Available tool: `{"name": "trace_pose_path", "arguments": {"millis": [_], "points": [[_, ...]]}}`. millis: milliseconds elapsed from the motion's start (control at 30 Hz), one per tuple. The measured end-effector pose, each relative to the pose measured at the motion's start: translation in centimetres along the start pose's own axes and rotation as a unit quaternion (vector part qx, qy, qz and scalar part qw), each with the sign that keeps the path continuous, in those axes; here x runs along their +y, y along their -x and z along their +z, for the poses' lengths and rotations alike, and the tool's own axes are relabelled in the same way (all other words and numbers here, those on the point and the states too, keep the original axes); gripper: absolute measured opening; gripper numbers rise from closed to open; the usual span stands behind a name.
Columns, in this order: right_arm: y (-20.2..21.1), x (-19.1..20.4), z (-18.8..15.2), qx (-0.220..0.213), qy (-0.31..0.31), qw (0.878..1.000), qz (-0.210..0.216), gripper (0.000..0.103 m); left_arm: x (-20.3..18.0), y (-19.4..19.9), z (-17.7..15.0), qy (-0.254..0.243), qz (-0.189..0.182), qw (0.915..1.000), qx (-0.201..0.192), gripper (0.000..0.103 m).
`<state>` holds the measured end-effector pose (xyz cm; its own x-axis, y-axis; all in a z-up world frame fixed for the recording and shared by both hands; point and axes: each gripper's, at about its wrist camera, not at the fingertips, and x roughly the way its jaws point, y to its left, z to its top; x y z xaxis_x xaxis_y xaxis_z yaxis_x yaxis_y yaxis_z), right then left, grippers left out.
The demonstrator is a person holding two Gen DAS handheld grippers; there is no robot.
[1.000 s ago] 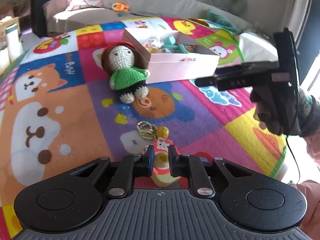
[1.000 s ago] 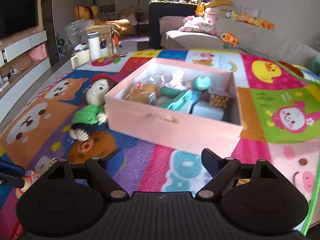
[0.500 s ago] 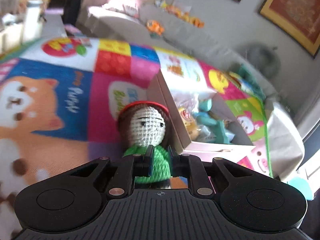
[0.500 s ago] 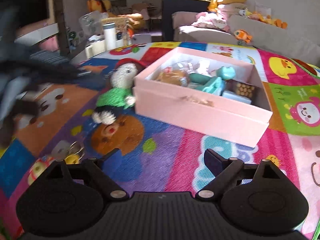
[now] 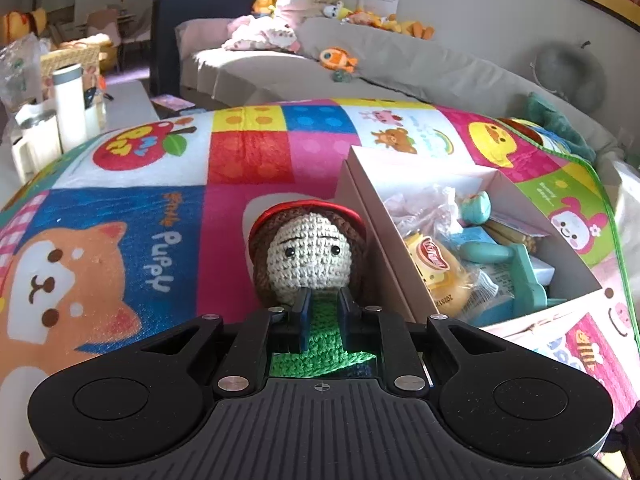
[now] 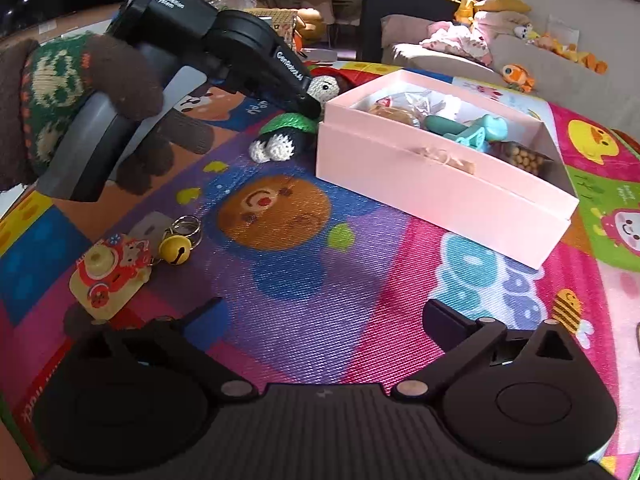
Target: Organize objects
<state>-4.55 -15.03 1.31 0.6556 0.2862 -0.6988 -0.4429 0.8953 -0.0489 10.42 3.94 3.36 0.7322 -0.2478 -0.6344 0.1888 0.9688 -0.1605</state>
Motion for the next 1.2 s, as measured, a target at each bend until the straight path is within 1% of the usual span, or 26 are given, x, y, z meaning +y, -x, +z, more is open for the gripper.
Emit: {"name": "trace_pose_path", "arguments": {"millis": [67, 167, 200, 267, 300, 333, 400, 433, 467, 500, 533, 600, 633, 733, 867, 900, 967, 1000, 1067, 1133, 1167, 1200], "points": [[-0.1, -0.1, 0.0, 0.001, -0.006, 1.0, 0.006, 0.103, 0.4, 0.0, 0.1, 0.006, -0.002, 1.0, -0.003, 0.019], [-0.1, -0.7, -0.1, 0.005, -0.025, 1.0, 0.015, 0.103, 1.7, 1.6, 0.0, 0.039, -0.023, 0.9989, -0.01, 0.018], [0.0, -1.0, -0.2, 0.002, -0.033, 0.999, 0.013, 0.103, 2.1, 2.5, -0.4, 0.033, -0.021, 0.9991, -0.017, 0.018], [0.4, -1.9, -0.4, -0.008, -0.056, 0.998, 0.009, 0.103, 2.7, 4.0, -1.3, -0.005, 0.007, 0.9998, -0.018, 0.018], [0.5, -2.6, -0.4, -0.012, -0.072, 0.997, 0.008, 0.103, 3.1, 4.4, -1.9, -0.022, 0.016, 0.9996, -0.006, 0.018], [0.6, -3.3, -0.5, -0.017, -0.089, 0.996, 0.004, 0.103, 3.5, 4.6, -2.4, -0.03, 0.017, 0.9994, 0.011, 0.018], [0.4, -4.8, -0.5, -0.02, -0.124, 0.992, -0.008, 0.103, 4.2, 4.4, -3.6, -0.035, 0.003, 0.998, 0.053, 0.018], [0.2, -5.5, -0.5, -0.018, -0.141, 0.99, -0.012, 0.103, 4.2, 4.3, -4.2, -0.041, -0.005, 0.9969, 0.068, 0.018], [0.1, -6.0, -0.4, -0.023, -0.152, 0.988, -0.015, 0.103, 4.0, 4.4, -4.7, -0.051, -0.006, 0.9968, 0.061, 0.017], [0.0, -6.3, -0.3, -0.023, -0.157, 0.987, -0.018, 0.103, 3.7, 4.5, -5.0, -0.061, -0.006, 0.9965, 0.057, 0.022], [-0.1, -6.4, -0.2, -0.023, -0.159, 0.987, -0.021, 0.103, 3.4, 4.6, -5.0, -0.064, -0.009, 0.9965, 0.053, 0.024], [-0.3, -6.1, -0.2, -0.021, -0.152, 0.988, -0.029, 0.103, 3.4, 4.3, -4.6, -0.042, -0.03, 0.9972, 0.054, 0.036], [-0.4, -5.8, -0.2, -0.016, -0.142, 0.989, -0.036, 0.103, 3.4, 4.1, -4.4, -0.032, -0.038, 0.9974, 0.052, 0.038], [-1.0, -4.9, 0.3, 0.006, -0.105, 0.993, -0.056, 0.103, 3.0, 3.5, -4.0, -0.033, -0.041, 0.9976, 0.046, 0.039], [-1.3, -5.1, 1.1, 0.023, -0.108, 0.993, -0.048, 0.103, 3.6, 2.9, -4.2, 0.0, -0.048, 0.9985, 0.026, 0.037], [-0.9, -5.0, 1.4, 0.026, -0.115, 0.993, -0.027, 0.103, 4.0, 2.8, -4.4, 0.013, -0.049, 0.9985, 0.022, 0.033], [0.5, -3.8, 2.0, 0.017, -0.107, 0.992, 0.063, 0.103, 4.7, 3.2, -4.7, 0.038, -0.048, 0.998, 0.014, 0.03], [1.2, -2.4, 2.4, 0.012, -0.083, 0.991, 0.104, 0.103, 5.1, 3.4, -4.9, 0.049, -0.039, 0.998, 0.008, 0.03], [1.9, 0.9, 2.7, 0.014, -0.024, 0.987, 0.159, 0.103, 5.7, 4.0, -4.9, 0.061, -0.018, 0.998, -0.004, 0.03], [1.3, 3.8, 2.6, 0.035, 0.017, 0.978, 0.206, 0.103, 6.3, 5.0, -4.9, 0.073, 0.0, 0.9972, -0.02, 0.03], [0.8, 4.9, 2.5, 0.047, 0.031, 0.975, 0.217, 0.101, 6.5, 5.5, -4.8, 0.077, 0.001, 0.9966, -0.028, 0.03], [0.3, 6.0, 2.4, 0.057, 0.045, 0.974, 0.216, 0.095, 6.7, 6.2, -4.8, 0.079, -0.003, 0.9963, -0.035, 0.03]]}}
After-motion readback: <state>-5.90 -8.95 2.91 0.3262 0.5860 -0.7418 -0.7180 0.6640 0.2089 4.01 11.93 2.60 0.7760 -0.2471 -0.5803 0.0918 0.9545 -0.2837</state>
